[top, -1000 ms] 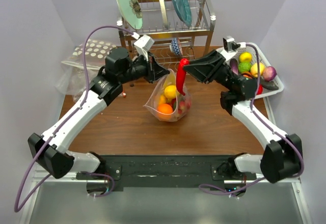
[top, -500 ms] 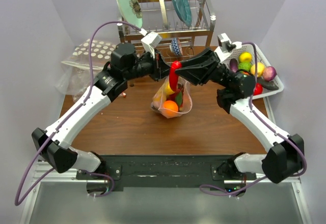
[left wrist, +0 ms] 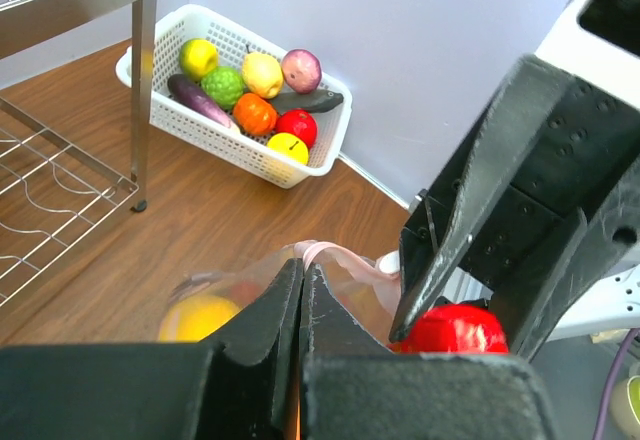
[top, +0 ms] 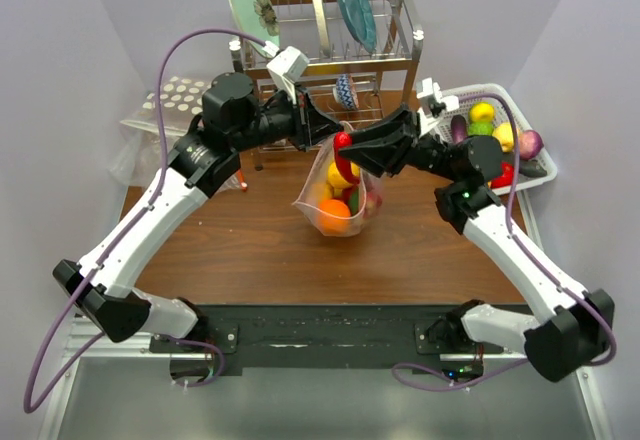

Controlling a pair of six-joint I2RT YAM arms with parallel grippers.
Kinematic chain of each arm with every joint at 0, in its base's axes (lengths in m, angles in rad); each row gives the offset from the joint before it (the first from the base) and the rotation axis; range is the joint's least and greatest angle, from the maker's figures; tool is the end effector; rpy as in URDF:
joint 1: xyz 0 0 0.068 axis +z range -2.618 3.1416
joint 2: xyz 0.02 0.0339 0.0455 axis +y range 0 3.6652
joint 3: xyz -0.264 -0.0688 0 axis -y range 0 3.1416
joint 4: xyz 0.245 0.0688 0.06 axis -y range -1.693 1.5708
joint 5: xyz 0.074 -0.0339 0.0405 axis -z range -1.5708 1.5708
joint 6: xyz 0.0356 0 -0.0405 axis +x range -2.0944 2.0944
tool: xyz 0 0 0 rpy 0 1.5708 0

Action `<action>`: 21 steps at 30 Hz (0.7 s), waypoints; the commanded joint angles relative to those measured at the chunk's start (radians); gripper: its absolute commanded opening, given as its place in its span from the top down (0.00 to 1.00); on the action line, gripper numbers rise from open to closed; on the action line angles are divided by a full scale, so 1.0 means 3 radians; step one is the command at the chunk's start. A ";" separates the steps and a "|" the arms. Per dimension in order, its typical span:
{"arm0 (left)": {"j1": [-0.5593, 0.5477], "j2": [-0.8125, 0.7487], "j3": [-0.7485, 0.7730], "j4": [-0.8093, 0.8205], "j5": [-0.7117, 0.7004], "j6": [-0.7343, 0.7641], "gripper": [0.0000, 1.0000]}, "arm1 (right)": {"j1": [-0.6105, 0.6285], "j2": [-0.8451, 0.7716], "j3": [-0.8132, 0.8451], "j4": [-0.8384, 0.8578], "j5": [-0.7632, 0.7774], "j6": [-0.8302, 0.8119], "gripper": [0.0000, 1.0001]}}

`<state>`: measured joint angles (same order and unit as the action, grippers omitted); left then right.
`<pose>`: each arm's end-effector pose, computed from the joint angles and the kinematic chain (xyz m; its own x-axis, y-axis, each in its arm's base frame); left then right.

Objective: Place the food in the zip-top bag and seal the zipper
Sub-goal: Place the fake vegetable in the zipper food storage bag.

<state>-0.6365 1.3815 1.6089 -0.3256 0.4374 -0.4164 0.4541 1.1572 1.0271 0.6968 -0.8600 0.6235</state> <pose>0.2333 -0.1912 0.4761 -0.4270 -0.1400 -0.8933 0.7706 0.4606 -0.4405 0.2098 0.1324 0.4351 -0.1109 0.3698 -0.9225 -0.9805 0.1108 0.1623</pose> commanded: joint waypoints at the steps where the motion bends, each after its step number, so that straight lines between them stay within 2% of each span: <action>1: -0.0016 -0.0151 0.0246 0.0185 0.0015 0.0002 1.00 | 0.0127 -0.0232 0.0227 -0.1496 -0.0007 -0.1238 0.60; 2: -0.0011 -0.0156 0.0251 0.0190 0.0020 0.0002 1.00 | 0.0148 -0.0247 0.0252 -0.1636 0.0024 -0.1331 0.42; 5: -0.0016 -0.0151 0.0282 0.0180 0.0015 0.0002 1.00 | 0.0204 -0.0309 0.0283 -0.1923 0.0177 -0.1521 0.23; 6: -0.0016 -0.0156 0.0277 0.0180 0.0015 0.0002 1.00 | 0.0209 -0.0339 0.0278 -0.1929 0.0192 -0.1521 0.22; 13: -0.0011 -0.0192 0.0180 0.0104 -0.0021 0.0094 1.00 | 0.0209 -0.0533 0.0334 -0.2270 0.0514 -0.1597 0.22; 17: -0.0016 -0.0253 0.0078 0.0078 -0.0016 0.0155 1.00 | 0.0204 -0.0682 0.0268 -0.2470 0.0795 -0.1562 0.27; 21: -0.0011 -0.0289 0.0001 0.0017 0.0055 0.0263 1.00 | 0.0209 -0.0820 0.0171 -0.2563 0.0847 -0.1521 0.30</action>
<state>-0.6365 1.3598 1.6089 -0.3843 0.4240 -0.3817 0.5159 0.9558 1.0790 -0.0109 -0.6701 0.1745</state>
